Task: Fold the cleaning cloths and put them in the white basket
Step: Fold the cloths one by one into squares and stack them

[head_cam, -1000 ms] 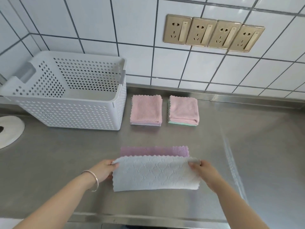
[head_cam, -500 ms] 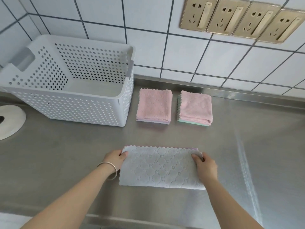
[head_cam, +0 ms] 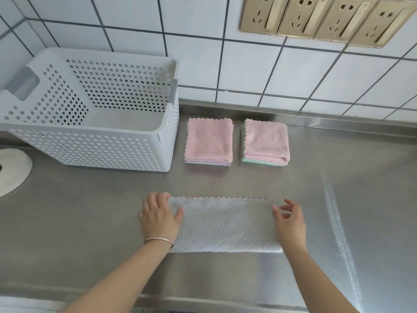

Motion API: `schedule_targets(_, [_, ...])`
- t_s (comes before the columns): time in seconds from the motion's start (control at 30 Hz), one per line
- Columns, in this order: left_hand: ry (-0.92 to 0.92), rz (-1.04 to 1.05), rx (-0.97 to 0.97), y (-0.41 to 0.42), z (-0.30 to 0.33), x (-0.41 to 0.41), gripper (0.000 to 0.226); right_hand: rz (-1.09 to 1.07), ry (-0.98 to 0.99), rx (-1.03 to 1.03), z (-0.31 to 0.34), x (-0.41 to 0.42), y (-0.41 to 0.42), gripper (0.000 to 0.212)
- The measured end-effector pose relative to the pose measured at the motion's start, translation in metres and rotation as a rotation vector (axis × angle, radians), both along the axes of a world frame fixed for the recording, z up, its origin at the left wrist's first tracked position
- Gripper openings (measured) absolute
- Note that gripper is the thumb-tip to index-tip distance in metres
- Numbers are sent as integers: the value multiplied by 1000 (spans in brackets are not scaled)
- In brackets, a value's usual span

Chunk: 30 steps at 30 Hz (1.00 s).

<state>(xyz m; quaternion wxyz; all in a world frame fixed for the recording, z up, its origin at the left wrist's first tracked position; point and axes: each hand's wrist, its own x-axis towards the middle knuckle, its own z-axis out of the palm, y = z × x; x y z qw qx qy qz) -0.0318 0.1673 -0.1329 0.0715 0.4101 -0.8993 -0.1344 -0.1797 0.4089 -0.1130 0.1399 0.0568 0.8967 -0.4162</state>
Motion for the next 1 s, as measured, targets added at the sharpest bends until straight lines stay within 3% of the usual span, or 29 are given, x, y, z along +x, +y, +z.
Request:
schedule_targets(0.07, [18, -260, -111, 17, -3, -4, 40, -31, 51, 60, 3, 17, 11, 39])
schedule_targets(0.17, [-111, -613, -118, 47, -9, -17, 47, -30, -18, 177, 0, 45, 23, 42])
schedule_targets(0.27, [-233, -785, -122, 70, -21, -27, 52, -21, -113, 221, -5, 61, 23, 47])
schedule_targets(0.4, [-306, -758, -89, 76, -32, -30, 62, -34, -156, 259, -8, 64, 20, 38])
schedule_targets(0.53, [-289, -716, -97, 75, -38, -23, 62, -25, -29, 167, -7, 63, 19, 6])
schedule_targets(0.63, [-285, -663, -87, 74, -40, -21, 65, -35, 15, 129, -7, 60, 17, 13])
schedule_targets(0.83, [-307, -614, -41, 76, -43, -21, 70, -3, 92, 327, -13, 53, 17, 16])
schedule_targets(1.0, [-351, -655, -22, 76, -39, -22, 70, 54, -57, 425, -19, 48, 18, 15])
